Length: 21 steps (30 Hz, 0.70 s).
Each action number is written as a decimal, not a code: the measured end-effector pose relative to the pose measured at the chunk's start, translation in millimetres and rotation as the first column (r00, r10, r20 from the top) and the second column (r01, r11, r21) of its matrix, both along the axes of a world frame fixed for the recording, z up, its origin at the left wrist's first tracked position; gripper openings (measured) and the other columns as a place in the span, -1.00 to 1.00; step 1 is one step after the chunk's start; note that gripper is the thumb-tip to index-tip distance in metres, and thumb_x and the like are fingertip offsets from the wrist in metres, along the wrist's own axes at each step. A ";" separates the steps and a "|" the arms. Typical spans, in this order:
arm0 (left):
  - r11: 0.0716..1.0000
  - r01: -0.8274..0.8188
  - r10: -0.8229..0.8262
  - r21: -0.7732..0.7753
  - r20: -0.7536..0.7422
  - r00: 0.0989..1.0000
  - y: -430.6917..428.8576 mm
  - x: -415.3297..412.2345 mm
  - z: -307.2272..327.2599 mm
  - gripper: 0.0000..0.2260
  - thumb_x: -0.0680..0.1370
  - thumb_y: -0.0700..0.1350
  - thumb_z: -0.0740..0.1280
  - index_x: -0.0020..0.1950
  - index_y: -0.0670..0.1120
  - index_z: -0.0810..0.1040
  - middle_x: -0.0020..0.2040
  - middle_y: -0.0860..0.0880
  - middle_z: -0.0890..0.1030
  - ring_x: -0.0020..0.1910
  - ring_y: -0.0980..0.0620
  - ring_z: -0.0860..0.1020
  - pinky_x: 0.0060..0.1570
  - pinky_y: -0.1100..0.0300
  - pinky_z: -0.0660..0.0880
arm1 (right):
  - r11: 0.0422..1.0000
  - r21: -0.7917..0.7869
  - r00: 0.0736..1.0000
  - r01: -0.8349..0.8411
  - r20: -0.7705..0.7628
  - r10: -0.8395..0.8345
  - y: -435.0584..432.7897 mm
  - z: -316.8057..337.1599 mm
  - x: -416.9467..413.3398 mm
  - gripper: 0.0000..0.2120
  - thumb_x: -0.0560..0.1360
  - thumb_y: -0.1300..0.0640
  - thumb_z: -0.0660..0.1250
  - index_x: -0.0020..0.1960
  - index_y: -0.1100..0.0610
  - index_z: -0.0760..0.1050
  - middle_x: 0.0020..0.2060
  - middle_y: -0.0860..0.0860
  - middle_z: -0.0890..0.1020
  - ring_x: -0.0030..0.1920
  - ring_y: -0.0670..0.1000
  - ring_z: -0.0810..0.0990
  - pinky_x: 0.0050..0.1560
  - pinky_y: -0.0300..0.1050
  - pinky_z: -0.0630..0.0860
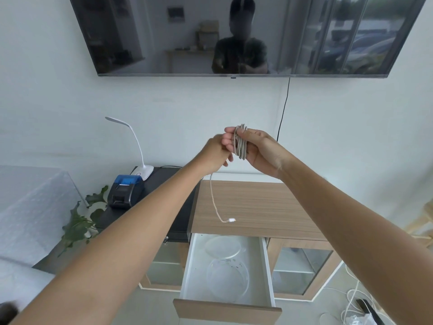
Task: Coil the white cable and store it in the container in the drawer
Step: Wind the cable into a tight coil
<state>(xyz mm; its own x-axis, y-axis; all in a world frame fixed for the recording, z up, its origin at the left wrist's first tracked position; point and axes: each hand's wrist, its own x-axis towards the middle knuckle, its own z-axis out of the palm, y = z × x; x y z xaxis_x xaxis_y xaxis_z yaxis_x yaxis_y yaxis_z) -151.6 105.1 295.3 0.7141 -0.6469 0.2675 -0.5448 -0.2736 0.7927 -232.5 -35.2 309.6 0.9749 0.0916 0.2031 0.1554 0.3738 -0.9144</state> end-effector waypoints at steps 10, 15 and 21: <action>0.909 0.089 -0.206 0.408 0.253 0.945 6.3 -22.7 8.0 -0.77 0.64 -0.04 0.19 0.00 0.01 0.65 -0.22 0.11 0.58 -0.29 0.18 0.54 -0.24 0.17 0.42 | 0.894 -0.295 0.941 0.337 0.092 -0.324 -21.8 -21.4 9.7 -0.67 0.69 0.09 0.18 0.22 0.30 0.57 0.02 0.14 0.71 0.11 0.08 0.68 0.17 -0.05 0.54; 0.940 0.103 -0.203 0.326 0.290 0.935 12.9 -10.5 35.6 -0.87 0.63 -0.04 0.27 -0.05 0.01 0.59 -0.07 0.08 0.70 -0.01 0.03 0.65 0.12 -0.07 0.57 | 0.956 -0.267 0.978 0.124 -0.132 -0.164 -22.1 -23.1 5.4 -0.26 0.67 -0.24 -0.10 0.13 0.32 0.63 -0.05 0.18 0.73 -0.01 0.08 0.70 0.18 -0.06 0.59; 0.988 0.050 -0.098 0.149 0.331 0.939 19.4 10.8 37.8 -0.87 0.63 0.02 0.32 -0.02 0.00 0.59 -0.05 0.10 0.65 -0.09 -0.13 0.61 0.07 -0.10 0.57 | 0.956 -0.293 0.996 0.013 -0.082 -0.039 -14.4 -22.3 -0.8 -0.70 0.67 0.14 0.21 0.20 0.34 0.57 0.03 0.19 0.69 0.07 0.09 0.70 0.13 -0.14 0.58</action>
